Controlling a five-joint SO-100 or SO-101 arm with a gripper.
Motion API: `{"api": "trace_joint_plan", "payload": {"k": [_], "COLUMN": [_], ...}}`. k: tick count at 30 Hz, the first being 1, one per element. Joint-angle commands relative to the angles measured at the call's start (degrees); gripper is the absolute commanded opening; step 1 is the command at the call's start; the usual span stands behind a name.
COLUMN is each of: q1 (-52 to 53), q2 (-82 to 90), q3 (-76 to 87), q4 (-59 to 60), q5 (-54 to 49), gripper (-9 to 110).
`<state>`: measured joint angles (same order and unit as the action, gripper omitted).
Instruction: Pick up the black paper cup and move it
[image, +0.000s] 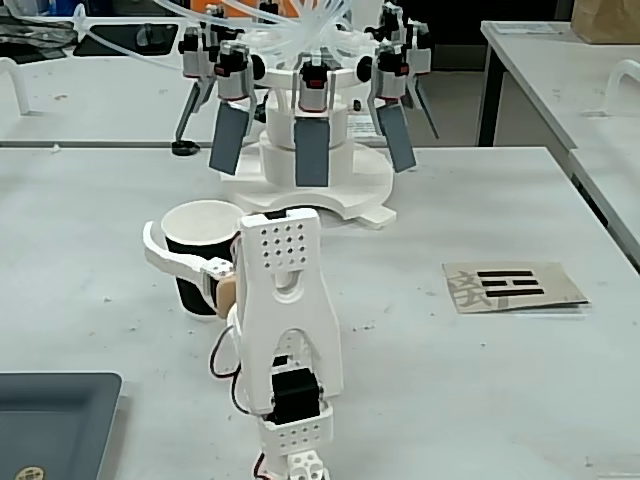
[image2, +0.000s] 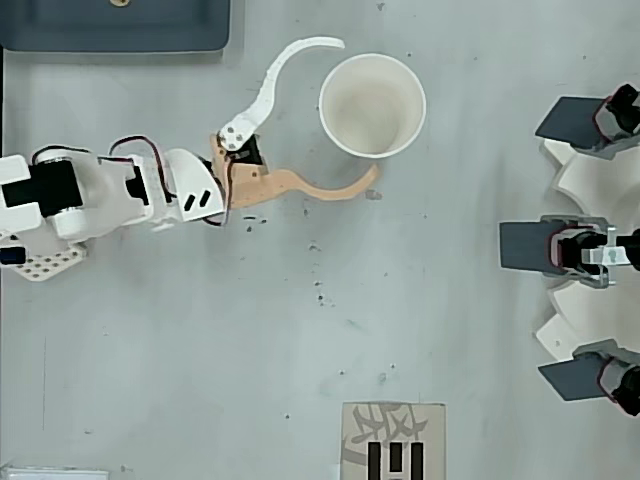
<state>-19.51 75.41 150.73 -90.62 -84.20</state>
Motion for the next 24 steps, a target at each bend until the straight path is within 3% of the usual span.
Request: {"api": "trace_joint_plan", "payload": {"k": [1, 24], "q1": [-0.7, -2.55], "q2": [-0.44, -13.62], "q3": [-4.22, -17.93], "q4": [-0.35, 1.58], "q5": [0.35, 0.7], "gripper": [37, 37]}}
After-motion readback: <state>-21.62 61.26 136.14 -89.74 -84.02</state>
